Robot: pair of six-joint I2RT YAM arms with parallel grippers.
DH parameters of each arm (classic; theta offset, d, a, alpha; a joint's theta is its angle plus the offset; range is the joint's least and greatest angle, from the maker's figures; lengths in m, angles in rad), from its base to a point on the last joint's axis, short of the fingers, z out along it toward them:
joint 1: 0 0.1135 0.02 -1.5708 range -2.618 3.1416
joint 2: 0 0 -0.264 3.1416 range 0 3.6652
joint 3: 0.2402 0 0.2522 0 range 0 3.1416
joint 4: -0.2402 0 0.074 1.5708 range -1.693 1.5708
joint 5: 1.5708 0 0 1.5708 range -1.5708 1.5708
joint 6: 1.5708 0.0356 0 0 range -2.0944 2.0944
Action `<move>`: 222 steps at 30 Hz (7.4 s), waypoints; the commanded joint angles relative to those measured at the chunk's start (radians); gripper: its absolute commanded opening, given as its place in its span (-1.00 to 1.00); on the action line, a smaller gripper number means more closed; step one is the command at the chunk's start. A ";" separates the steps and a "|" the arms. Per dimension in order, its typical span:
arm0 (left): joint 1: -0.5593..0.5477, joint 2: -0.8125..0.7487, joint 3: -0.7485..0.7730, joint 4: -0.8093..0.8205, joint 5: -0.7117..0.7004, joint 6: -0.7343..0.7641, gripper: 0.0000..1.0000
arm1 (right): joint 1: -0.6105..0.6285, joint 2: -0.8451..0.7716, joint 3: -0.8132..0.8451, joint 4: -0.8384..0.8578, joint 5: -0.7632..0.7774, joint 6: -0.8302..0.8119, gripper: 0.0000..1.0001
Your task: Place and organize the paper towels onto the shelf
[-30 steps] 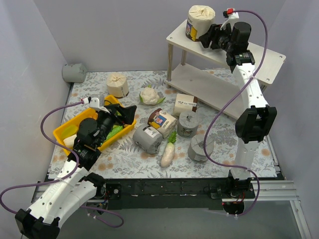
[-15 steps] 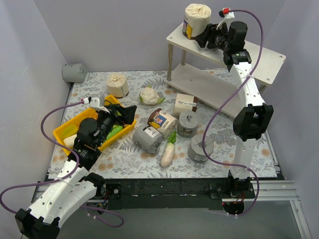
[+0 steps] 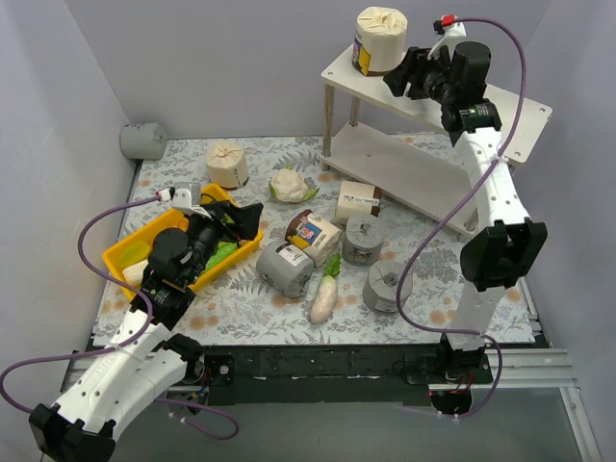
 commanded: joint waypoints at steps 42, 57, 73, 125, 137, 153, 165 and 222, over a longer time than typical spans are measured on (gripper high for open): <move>0.003 -0.177 -0.026 0.006 -0.210 -0.013 0.96 | 0.645 0.309 -0.139 -0.512 1.337 -0.042 0.82; 0.003 -0.177 -0.028 0.009 -0.207 -0.013 0.96 | 0.628 0.373 -0.159 -0.560 1.404 -0.031 0.59; 0.003 -0.168 -0.026 0.009 -0.200 -0.012 0.96 | 0.611 0.156 -0.309 -0.357 1.323 -0.084 0.01; 0.003 -0.158 -0.025 0.009 -0.190 -0.010 0.96 | 0.182 -0.286 0.115 -0.178 0.768 -0.119 -0.13; 0.003 -0.154 -0.025 0.008 -0.197 -0.008 0.96 | 0.028 -0.171 0.209 -0.203 0.602 -0.023 0.46; 0.003 -0.146 -0.022 0.005 -0.194 -0.007 0.96 | -0.027 -0.330 -0.033 -0.128 0.490 -0.107 0.38; 0.003 -0.146 -0.022 0.006 -0.191 -0.008 0.96 | -0.104 -0.390 -0.238 -0.075 0.231 -0.178 0.65; 0.003 -0.143 -0.023 0.003 -0.199 -0.005 0.96 | 0.092 -0.544 -0.496 -0.122 0.260 -0.141 0.64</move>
